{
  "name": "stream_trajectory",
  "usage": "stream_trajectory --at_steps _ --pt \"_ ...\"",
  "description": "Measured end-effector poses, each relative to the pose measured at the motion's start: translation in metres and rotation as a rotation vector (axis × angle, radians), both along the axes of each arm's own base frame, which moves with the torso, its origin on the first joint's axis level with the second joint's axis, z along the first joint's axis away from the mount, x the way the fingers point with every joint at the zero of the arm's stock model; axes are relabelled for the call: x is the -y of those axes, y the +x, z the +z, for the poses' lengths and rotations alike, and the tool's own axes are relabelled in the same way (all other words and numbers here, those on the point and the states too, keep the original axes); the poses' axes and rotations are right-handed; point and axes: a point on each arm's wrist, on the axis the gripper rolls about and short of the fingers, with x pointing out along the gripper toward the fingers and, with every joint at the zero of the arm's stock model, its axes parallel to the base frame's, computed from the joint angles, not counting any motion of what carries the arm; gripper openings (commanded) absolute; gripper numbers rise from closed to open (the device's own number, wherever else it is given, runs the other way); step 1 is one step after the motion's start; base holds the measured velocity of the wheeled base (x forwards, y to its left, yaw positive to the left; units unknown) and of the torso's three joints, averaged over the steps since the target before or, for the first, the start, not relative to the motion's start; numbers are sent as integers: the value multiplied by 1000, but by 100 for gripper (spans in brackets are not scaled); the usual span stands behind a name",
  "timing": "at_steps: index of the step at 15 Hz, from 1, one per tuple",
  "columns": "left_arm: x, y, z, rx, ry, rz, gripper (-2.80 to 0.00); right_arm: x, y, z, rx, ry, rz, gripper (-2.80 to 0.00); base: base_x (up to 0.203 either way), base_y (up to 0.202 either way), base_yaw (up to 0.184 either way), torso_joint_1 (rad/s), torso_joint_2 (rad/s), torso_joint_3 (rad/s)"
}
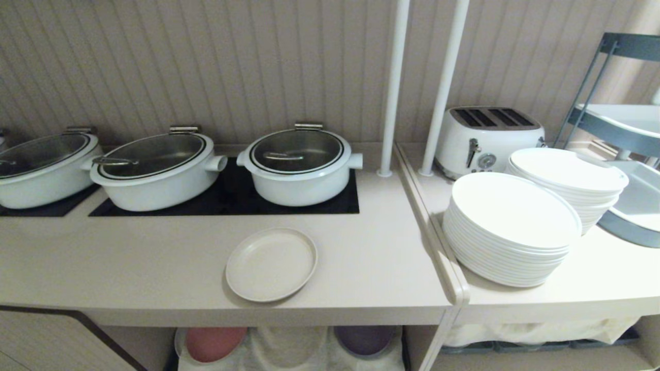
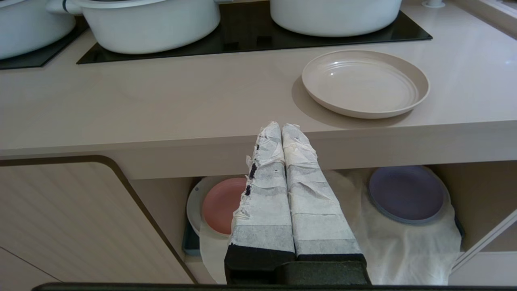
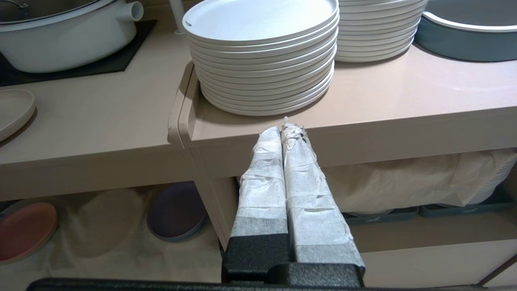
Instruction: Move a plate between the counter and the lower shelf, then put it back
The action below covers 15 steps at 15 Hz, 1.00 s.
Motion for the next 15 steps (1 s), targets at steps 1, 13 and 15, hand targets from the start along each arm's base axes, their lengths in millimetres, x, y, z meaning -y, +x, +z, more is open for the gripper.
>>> stream_trajectory --at_steps 1,13,15 --pt "0 0 0 0 0 -1 -280 0 0 0 0 0 0 -280 0 0 0 0 0 0" --pt "0 0 0 0 -1 1 -280 0 0 0 0 0 0 -280 0 0 0 0 0 0" --pt "0 0 0 0 -1 1 -280 0 0 0 0 0 0 -280 0 0 0 0 0 0"
